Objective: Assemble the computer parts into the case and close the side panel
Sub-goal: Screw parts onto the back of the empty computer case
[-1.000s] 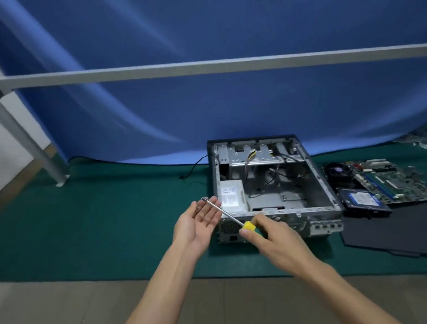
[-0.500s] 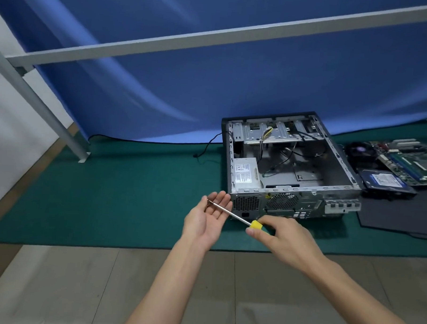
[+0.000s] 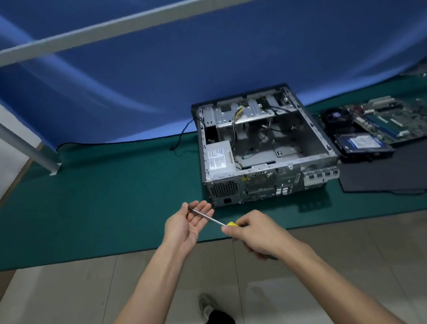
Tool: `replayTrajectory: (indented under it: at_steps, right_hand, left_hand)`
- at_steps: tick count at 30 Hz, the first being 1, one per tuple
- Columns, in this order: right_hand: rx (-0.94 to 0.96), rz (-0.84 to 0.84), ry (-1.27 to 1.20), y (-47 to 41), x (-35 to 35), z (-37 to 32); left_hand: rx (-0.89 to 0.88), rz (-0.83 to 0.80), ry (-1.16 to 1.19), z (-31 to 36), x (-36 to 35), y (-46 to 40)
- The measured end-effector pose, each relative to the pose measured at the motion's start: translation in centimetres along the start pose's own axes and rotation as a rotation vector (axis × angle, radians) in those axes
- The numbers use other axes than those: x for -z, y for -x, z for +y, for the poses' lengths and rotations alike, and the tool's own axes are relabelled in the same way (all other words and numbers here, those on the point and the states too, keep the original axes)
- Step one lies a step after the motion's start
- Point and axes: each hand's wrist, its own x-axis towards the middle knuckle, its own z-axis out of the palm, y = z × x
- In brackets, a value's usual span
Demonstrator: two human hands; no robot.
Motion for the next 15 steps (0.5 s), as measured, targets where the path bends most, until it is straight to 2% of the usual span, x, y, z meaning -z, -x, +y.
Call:
replayTrajectory:
  at_steps: [8, 15]
  right_hand:
    - [-0.162, -0.102, -0.231, -2.0, -1.8, 1.9]
    - [-0.203, -0.018, -0.065, -1.9, -2.1, 2.9]
  left_hand:
    - [0.086, -0.037, -0.011, -1.7, 2.3, -3.5]
    - [0.157, -0.065, 0.114, -3.7, 2.4, -4.0]
